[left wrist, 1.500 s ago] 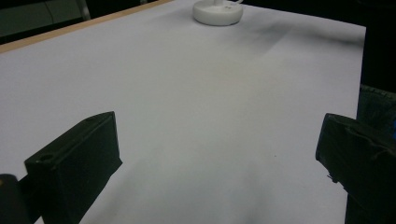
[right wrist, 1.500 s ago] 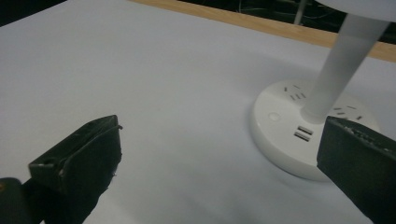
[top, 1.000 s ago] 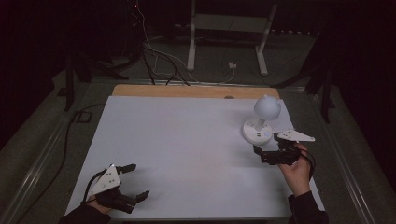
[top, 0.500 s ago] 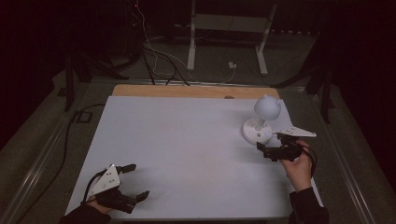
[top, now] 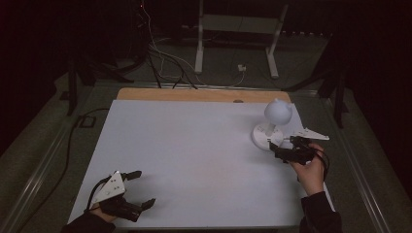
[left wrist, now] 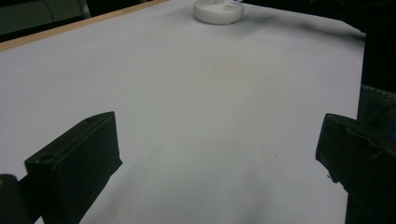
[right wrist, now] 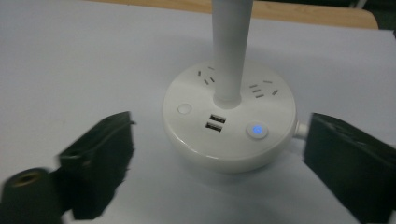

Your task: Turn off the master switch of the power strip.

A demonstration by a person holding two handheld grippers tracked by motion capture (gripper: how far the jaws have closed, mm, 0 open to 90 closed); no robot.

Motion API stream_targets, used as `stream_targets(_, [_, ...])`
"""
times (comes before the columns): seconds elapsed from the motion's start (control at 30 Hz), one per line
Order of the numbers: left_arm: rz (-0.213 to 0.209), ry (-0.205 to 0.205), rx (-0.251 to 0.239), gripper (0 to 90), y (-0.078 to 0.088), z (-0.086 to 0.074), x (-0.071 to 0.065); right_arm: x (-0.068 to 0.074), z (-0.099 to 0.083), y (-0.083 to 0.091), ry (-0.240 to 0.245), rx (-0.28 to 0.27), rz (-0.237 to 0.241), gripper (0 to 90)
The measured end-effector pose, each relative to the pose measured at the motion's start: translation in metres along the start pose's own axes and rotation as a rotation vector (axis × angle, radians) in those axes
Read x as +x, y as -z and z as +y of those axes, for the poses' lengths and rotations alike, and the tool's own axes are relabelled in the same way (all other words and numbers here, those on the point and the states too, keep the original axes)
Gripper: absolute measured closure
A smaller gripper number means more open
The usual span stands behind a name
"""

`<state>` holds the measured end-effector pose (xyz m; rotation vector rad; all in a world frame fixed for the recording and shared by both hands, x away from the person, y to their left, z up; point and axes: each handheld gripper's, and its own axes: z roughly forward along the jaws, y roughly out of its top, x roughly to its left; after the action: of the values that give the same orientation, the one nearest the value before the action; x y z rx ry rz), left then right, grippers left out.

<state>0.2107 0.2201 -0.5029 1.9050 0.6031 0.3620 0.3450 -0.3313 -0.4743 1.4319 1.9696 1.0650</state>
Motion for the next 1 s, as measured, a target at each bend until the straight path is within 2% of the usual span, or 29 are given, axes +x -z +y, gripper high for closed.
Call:
stream_targets(0.03, [0.000, -0.002, 0.000, 0.3, 0.0000, 0.0000, 0.0000, 0.0000, 0.0000, 0.0000, 0.000, 0.000, 0.000, 10.3])
stream_targets(0.13, [0.000, 0.000, -0.003, 0.3, 0.0001, 0.0000, 0.0000, -0.0003, 0.0019, -0.0022, -0.025, -0.006, -0.044, 17.4])
stream_targets(0.23, [0.001, 0.000, -0.002, 0.3, 0.0002, 0.0000, -0.0001, -0.0005, 0.0033, -0.0017, -0.034, 0.007, -0.051, 21.9])
stream_targets(0.27, [0.000, 0.000, -0.002, 0.3, 0.0001, 0.0000, 0.0000, 0.0002, 0.0050, -0.0009, -0.038, 0.016, -0.071, 28.9])
stream_targets(0.33, [0.001, 0.000, -0.003, 0.3, 0.0000, 0.0000, 0.0000, 0.0000, 0.0057, -0.0002, -0.045, 0.012, -0.082, 30.9])
stream_targets(0.47, [0.000, -0.001, -0.003, 0.3, 0.0001, 0.0000, -0.0001, -0.0014, 0.0087, 0.0007, -0.059, 0.026, -0.104, 44.6])
stream_targets(0.5, [0.000, -0.001, -0.004, 0.3, 0.0001, 0.0000, 0.0000, -0.0020, 0.0093, 0.0007, -0.065, 0.028, -0.115, 51.0])
stream_targets(0.67, [0.000, 0.000, -0.004, 0.3, 0.0001, 0.0000, 0.0000, -0.0045, 0.0091, -0.0023, -0.070, 0.054, -0.110, 69.4])
stream_targets(0.7, [0.000, 0.000, -0.004, 0.3, 0.0001, 0.0000, 0.0000, -0.0045, 0.0091, -0.0023, -0.070, 0.054, -0.110, 69.4])
stream_targets(0.73, [0.001, 0.000, -0.003, 0.3, 0.0002, -0.0001, -0.0001, -0.0052, 0.0086, -0.0037, -0.077, 0.062, -0.112, 79.5])
stream_targets(0.77, [0.002, 0.000, -0.002, 0.3, 0.0002, -0.0001, -0.0001, -0.0052, 0.0086, -0.0037, -0.077, 0.062, -0.112, 79.5])
stream_targets(0.83, [0.002, -0.001, -0.003, 0.3, 0.0002, 0.0000, 0.0001, -0.0061, 0.0085, -0.0051, -0.084, 0.070, -0.120, 89.5])
stream_targets(1.0, [0.002, -0.003, -0.001, 0.3, 0.0001, -0.0001, -0.0002, -0.0068, 0.0089, -0.0077, -0.079, 0.065, -0.130, 89.8])
